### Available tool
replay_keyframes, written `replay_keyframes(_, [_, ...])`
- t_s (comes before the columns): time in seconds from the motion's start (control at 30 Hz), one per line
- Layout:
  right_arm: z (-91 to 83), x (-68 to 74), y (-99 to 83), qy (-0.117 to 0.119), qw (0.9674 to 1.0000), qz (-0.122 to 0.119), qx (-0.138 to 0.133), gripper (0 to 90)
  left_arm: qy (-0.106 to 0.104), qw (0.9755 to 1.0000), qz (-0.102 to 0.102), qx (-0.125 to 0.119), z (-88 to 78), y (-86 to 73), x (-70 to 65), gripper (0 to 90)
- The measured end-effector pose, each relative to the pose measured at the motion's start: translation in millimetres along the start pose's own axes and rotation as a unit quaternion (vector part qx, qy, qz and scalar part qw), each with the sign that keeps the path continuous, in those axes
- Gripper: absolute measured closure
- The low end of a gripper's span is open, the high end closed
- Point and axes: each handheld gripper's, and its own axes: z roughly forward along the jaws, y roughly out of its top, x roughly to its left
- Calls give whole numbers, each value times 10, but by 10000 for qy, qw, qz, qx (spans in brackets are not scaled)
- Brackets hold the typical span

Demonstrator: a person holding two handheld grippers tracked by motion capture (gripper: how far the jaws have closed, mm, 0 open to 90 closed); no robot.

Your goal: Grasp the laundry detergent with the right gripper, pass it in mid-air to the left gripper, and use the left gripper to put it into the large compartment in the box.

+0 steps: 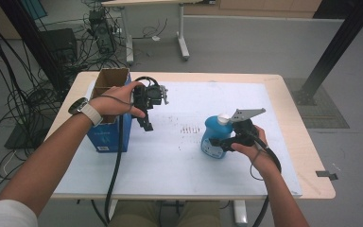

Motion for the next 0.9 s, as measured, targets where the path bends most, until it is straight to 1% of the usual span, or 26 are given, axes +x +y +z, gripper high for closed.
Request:
replay_keyframes(0.37, [7, 7, -19, 12, 10000, -7, -72, 271, -2, 10000, 25, 13, 5, 1, 1, 96])
replay_keyframes(0.9, [19, 12, -47, 22, 9998, -11, -200, 297, -9, 10000, 1, 1, 10, 1, -4, 96])
